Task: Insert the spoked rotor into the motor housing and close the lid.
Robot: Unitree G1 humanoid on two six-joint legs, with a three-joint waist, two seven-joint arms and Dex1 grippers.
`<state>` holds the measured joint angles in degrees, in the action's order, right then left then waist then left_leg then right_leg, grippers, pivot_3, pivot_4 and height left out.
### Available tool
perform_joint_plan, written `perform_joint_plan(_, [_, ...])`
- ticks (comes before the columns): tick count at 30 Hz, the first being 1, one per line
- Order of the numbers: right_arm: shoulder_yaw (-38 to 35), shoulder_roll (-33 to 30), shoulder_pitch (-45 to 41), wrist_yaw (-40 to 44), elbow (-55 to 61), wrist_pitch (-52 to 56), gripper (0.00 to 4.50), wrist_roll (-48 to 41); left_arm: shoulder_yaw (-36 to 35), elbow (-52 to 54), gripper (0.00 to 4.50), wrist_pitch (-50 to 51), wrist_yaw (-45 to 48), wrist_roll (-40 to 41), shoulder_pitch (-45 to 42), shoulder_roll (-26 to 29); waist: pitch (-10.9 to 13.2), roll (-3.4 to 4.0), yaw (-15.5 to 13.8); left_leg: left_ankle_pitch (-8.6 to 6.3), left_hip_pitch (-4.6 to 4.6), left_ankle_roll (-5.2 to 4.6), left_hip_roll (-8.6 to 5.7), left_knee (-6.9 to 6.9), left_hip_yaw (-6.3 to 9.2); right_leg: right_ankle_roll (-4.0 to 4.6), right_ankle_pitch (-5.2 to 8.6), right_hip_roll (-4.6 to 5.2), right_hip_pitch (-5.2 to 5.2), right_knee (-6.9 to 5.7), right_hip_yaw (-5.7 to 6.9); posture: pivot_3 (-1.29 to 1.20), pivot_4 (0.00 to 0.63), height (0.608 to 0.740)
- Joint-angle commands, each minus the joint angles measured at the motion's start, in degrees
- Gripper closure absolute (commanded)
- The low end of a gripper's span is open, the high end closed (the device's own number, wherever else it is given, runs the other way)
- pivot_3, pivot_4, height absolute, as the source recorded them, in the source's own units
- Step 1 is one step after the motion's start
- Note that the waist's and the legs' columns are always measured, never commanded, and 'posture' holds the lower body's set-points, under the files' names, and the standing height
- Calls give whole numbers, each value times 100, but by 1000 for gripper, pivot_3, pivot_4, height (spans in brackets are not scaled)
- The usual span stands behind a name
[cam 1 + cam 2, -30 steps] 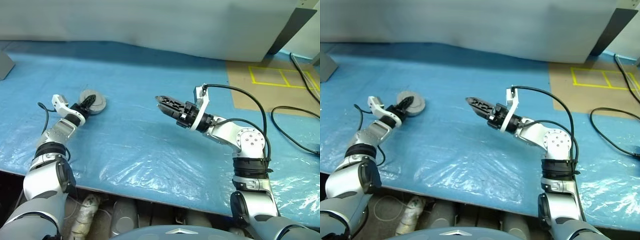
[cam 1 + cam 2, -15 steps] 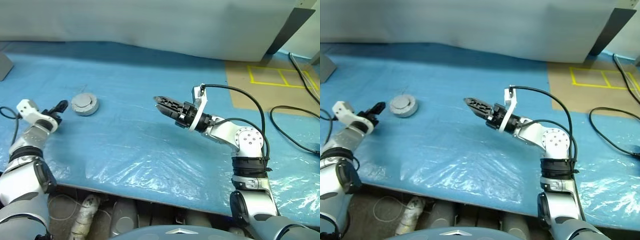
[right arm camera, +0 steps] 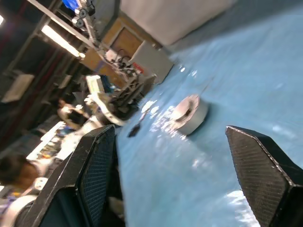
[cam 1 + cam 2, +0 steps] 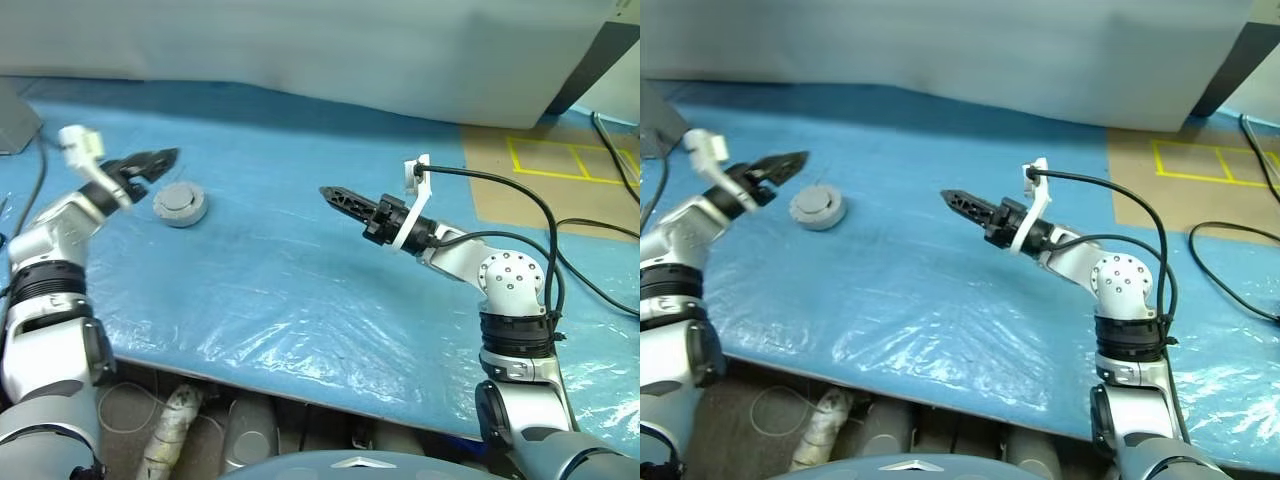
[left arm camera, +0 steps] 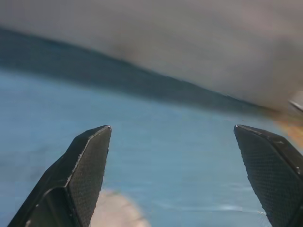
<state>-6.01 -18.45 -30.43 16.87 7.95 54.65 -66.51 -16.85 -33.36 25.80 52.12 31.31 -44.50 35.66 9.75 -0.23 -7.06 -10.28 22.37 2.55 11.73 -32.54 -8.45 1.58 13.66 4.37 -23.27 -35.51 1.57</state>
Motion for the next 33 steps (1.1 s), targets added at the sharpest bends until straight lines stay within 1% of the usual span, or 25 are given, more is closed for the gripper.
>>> perform_joint_plan(1, [180,-516,112,586,387,-546,613,922,786,1709,141,292,253,25,307,-357,0,0,21,0,-1,0,1,1,-1,0,0,-1,-1,0,-2,0,150,740])
perform_joint_plan(3, [314,-803,200,859,522,-720,613,1316,1257,2165,141,209,305,-222,448,-542,0,0,30,0,-1,0,1,4,-2,1,1,-4,-4,0,-3,0,150,740])
perform_joint_plan(5, [456,-1041,286,1095,696,-851,613,1640,1706,2366,141,-142,476,-586,617,-580,1,1,101,0,-5,0,5,5,-2,1,1,-11,-4,-2,-7,0,150,740])
perform_joint_plan(9, [725,-1471,537,1431,1069,-1132,613,2318,2275,2544,141,-756,784,-1027,912,-641,1,1,167,0,-13,-1,4,5,-4,1,1,-13,-4,-5,-15,0,150,740])
perform_joint_plan(13, [686,-1511,698,1534,1172,-1242,613,2580,2289,2630,141,-738,950,-961,1012,-669,1,2,156,0,-16,-2,4,0,-4,2,1,-13,-3,-12,-16,0,150,740])
perform_joint_plan(17, [616,-1483,797,1534,1194,-1258,613,2737,2242,2516,141,-762,988,-962,933,-731,1,2,154,0,-17,-3,3,-12,-6,5,3,-11,1,-14,-21,0,150,740])
perform_joint_plan(19, [613,-1455,799,1537,1186,-1243,613,2789,2232,2475,141,-754,973,-951,865,-796,1,2,152,1,-17,-3,3,-16,-7,24,14,-11,1,-16,-23,0,150,740])
perform_joint_plan(24, [563,-1417,788,1556,1256,-1153,613,2791,2237,2467,141,-767,977,-984,868,-857,1,2,153,1,-18,-4,3,-20,-8,28,16,-11,1,-20,-25,0,150,740])
perform_joint_plan(28, [511,-1475,900,1652,1410,-1089,613,2738,2225,2535,141,-694,1048,-925,927,-827,1,3,156,1,-20,-5,4,-17,-8,27,16,-12,1,-21,-26,0,150,740])
perform_joint_plan(33, [451,-1497,989,1688,1474,-1076,613,2781,2261,2413,141,-793,1103,-1052,934,-755,1,3,153,1,-20,-5,4,-17,-9,28,16,-11,1,-20,-25,0,150,740])
